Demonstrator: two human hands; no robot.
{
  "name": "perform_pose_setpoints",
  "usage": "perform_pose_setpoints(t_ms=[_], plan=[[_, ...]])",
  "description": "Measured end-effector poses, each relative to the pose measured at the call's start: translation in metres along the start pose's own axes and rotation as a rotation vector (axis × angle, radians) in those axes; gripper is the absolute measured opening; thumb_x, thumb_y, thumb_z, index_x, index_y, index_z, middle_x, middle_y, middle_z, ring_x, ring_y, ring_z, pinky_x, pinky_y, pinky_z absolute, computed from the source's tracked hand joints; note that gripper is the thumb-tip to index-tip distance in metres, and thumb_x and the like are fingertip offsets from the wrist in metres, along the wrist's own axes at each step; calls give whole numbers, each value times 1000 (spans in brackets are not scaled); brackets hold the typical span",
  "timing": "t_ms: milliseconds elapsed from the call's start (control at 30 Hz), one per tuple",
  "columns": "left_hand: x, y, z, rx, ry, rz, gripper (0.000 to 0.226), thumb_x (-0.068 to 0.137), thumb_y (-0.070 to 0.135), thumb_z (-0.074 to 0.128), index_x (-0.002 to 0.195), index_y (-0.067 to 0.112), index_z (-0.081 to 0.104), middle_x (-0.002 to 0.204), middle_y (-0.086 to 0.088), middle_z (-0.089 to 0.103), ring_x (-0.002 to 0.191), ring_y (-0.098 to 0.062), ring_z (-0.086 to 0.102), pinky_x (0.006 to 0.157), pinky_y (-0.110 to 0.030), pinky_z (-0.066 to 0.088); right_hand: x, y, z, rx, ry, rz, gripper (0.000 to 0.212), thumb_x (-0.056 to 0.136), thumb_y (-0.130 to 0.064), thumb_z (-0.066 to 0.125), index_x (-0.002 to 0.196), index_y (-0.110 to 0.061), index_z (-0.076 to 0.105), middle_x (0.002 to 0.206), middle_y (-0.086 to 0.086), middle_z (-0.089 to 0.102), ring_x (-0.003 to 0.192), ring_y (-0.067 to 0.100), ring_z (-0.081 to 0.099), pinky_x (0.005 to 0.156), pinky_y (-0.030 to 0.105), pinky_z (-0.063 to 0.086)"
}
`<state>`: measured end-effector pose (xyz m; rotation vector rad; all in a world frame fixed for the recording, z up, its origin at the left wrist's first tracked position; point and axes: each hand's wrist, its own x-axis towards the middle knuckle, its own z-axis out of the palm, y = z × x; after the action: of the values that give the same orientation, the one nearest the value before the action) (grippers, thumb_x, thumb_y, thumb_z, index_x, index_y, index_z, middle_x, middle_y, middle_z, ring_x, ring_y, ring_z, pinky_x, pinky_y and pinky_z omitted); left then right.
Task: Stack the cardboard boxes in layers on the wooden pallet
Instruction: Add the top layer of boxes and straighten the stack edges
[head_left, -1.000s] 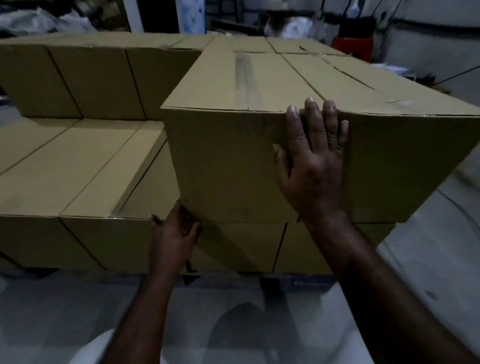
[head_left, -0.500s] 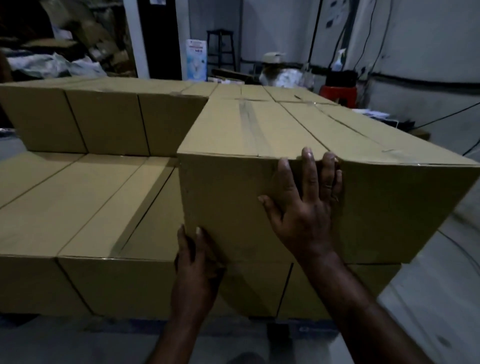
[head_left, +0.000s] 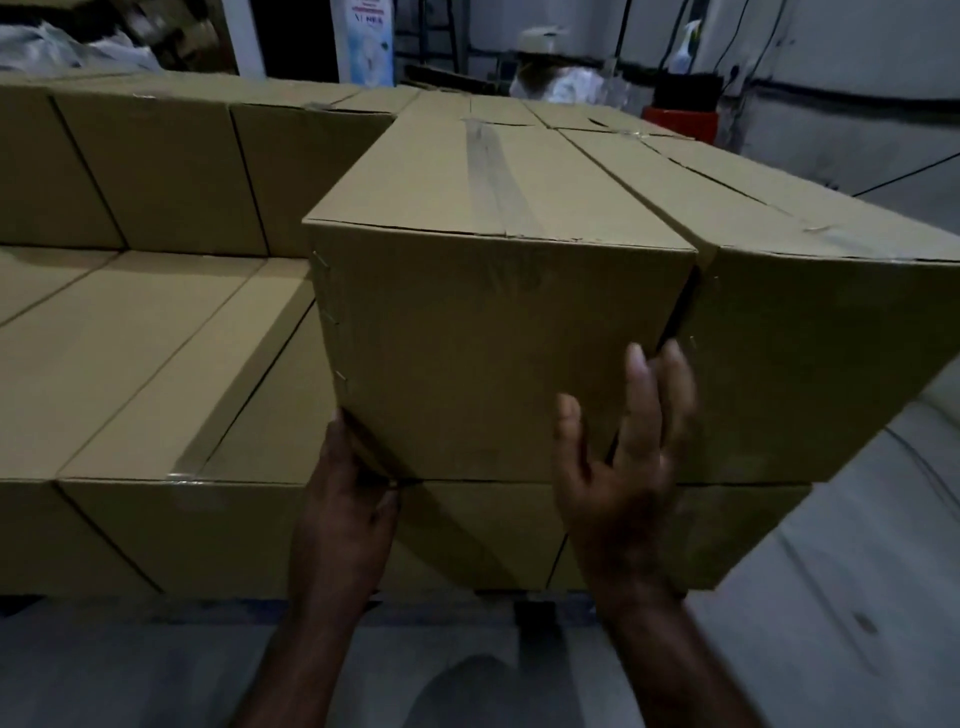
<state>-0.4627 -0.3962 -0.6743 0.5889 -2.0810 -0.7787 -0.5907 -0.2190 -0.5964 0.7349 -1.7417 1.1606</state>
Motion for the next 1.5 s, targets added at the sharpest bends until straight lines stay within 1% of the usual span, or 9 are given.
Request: perform_pose_setpoints(t_ms=[133, 267, 400, 600, 667, 800, 967, 1100, 1500], plan=[[0, -5, 1, 33, 0, -84, 97, 86, 21, 74, 155, 41, 9, 149, -5, 49, 127, -27, 54, 95, -43, 52, -59, 7, 2, 41, -3, 382, 53, 95, -35, 59, 142, -10, 50, 143, 13, 46, 124, 25, 56, 95, 39, 56], [0, -11, -2, 55, 4, -69, 79, 88, 19, 69, 155, 31, 28, 138, -1, 58, 116, -23, 60, 88, -42, 55, -88, 13, 12, 139, -35, 636, 61, 94, -43, 53, 144, -8, 50, 140, 12, 50, 126, 24, 55, 99, 46, 53], [0, -8, -3, 66, 5, -84, 68, 87, 18, 66, 148, 31, 40, 125, 2, 65, 100, -22, 65, 76, -39, 57, -91, 15, 17, 179, -40, 693, 67, 91, -44, 54, 143, -2, 49, 138, 16, 49, 124, 27, 55, 104, 35, 48], [-1, -7, -5, 61, 11, -98, 78, 84, 17, 74, 151, 26, 35, 131, -4, 61, 113, -23, 60, 84, -41, 56, -90, 5, 20, 204, -59, 689, 69, 86, -29, 66, 145, 1, 46, 139, 19, 45, 124, 24, 50, 95, -2, 33], [-4, -4, -2, 89, 6, -103, 86, 83, 18, 77, 154, 23, 29, 139, -7, 56, 122, -27, 56, 91, -45, 54, -92, 6, 21, 176, -71, 692, 73, 84, -30, 66, 147, -2, 43, 142, 18, 43, 127, 25, 48, 100, 3, 32], [-10, 3, 0, 127, 28, -119, 92, 83, 16, 76, 157, 24, 22, 146, -8, 50, 126, -30, 53, 94, -45, 53, -102, 6, 20, 170, -102, 673, 81, 85, -42, 62, 153, -8, 35, 149, 14, 37, 135, 30, 43, 110, 37, 39], [-10, 6, -7, 167, 38, -138, 78, 88, 14, 67, 154, 29, 29, 127, -5, 65, 97, -31, 65, 68, -35, 53, -104, 9, 20, 132, -83, 647, 73, 86, -29, 65, 150, -5, 40, 146, 18, 41, 132, 34, 47, 109, 47, 43], [-6, 3, -9, 156, 63, -146, 70, 87, 9, 66, 149, 26, 40, 126, -5, 65, 101, -29, 66, 73, -38, 56, -104, 13, 18, 141, -110, 656, 73, 86, -28, 65, 151, -6, 40, 145, 15, 41, 128, 34, 50, 105, 53, 47], [5, -12, -16, 73, 50, -83, 30, 88, 11, 68, 117, 19, 65, 107, -5, 65, 96, -24, 60, 72, -40, 53, -95, 20, 10, 205, -144, 716, 59, 89, 2, 68, 144, -4, 49, 141, 15, 47, 112, 23, 57, 94, 29, 47]])
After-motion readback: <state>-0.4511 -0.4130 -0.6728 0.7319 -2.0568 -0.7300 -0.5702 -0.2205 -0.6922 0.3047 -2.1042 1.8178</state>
